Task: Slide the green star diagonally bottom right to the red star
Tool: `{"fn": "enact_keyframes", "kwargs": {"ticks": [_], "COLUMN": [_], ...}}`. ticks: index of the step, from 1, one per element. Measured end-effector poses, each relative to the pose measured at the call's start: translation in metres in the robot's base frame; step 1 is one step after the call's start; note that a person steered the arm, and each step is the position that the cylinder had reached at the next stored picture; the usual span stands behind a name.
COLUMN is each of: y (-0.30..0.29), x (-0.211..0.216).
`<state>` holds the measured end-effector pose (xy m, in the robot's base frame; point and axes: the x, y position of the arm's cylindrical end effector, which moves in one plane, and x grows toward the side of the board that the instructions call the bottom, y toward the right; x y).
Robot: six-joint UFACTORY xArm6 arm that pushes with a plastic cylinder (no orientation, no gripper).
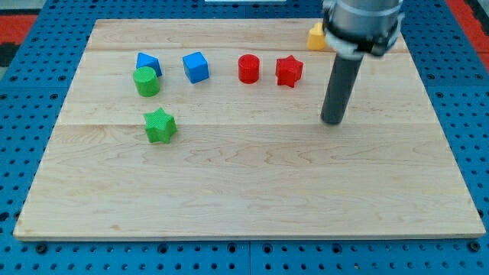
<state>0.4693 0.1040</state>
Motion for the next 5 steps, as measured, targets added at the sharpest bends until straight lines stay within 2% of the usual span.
{"fn": "enact_keyframes", "kwargs": {"ticks": [1, 2, 3, 4, 5], "y": [-0.142, -0.271, -0.315, -0.245, -0.151], "x": [0.039, 0.028, 0.001, -0.037, -0.038]}}
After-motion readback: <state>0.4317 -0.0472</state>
